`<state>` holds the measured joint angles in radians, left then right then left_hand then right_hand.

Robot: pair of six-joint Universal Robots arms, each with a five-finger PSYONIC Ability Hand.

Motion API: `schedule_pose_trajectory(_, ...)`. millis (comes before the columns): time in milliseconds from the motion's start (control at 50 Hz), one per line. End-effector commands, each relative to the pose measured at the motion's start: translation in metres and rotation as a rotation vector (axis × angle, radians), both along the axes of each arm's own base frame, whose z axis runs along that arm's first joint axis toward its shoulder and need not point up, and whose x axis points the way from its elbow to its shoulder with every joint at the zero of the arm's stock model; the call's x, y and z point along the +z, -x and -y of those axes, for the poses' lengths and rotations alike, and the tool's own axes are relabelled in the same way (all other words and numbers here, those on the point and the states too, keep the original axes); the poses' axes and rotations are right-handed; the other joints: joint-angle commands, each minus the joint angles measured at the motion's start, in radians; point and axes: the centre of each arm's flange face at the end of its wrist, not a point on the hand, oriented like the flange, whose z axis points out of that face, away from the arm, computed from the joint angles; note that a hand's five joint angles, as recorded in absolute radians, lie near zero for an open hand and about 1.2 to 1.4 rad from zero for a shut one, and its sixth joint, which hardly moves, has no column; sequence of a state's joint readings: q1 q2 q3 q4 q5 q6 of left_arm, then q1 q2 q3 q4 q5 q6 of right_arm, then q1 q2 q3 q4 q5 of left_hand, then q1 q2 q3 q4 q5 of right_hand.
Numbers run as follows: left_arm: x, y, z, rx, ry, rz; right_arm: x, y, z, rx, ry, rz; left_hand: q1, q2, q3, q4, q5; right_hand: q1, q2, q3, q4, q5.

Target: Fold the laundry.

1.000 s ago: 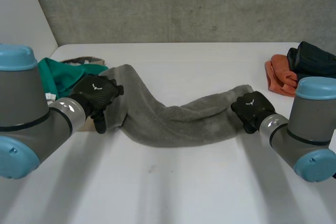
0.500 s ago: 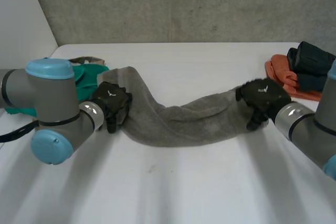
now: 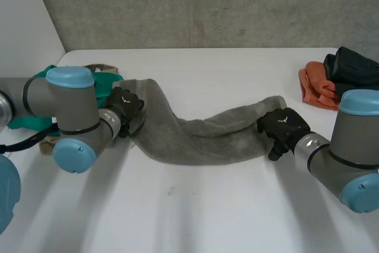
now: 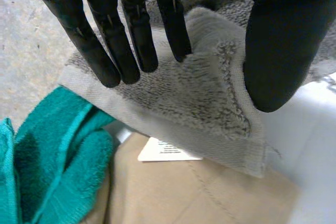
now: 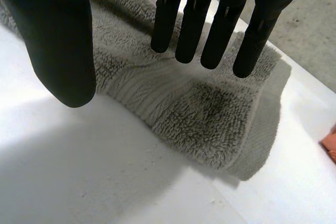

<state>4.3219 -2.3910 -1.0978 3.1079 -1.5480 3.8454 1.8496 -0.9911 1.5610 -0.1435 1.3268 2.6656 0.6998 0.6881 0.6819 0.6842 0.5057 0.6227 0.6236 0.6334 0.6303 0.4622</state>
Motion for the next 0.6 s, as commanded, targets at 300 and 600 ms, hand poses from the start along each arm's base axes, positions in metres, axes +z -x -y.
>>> schedule_pose_trajectory(300, 0.127, -0.017, -0.019, 0.033, 0.251, -0.149, 0.057, 0.014, 0.023, -0.075, 0.166, 0.110, 0.696, 0.708, 0.714, 0.712, 0.716, 0.774, 0.773, 0.763, 0.766, 0.760)
schedule_pose_trajectory(600, 0.276, -0.056, -0.080, -0.016, 0.459, -0.468, 0.228, 0.054, 0.011, -0.144, 0.393, 0.329, 0.696, 0.708, 0.714, 0.712, 0.716, 0.774, 0.773, 0.763, 0.766, 0.760)
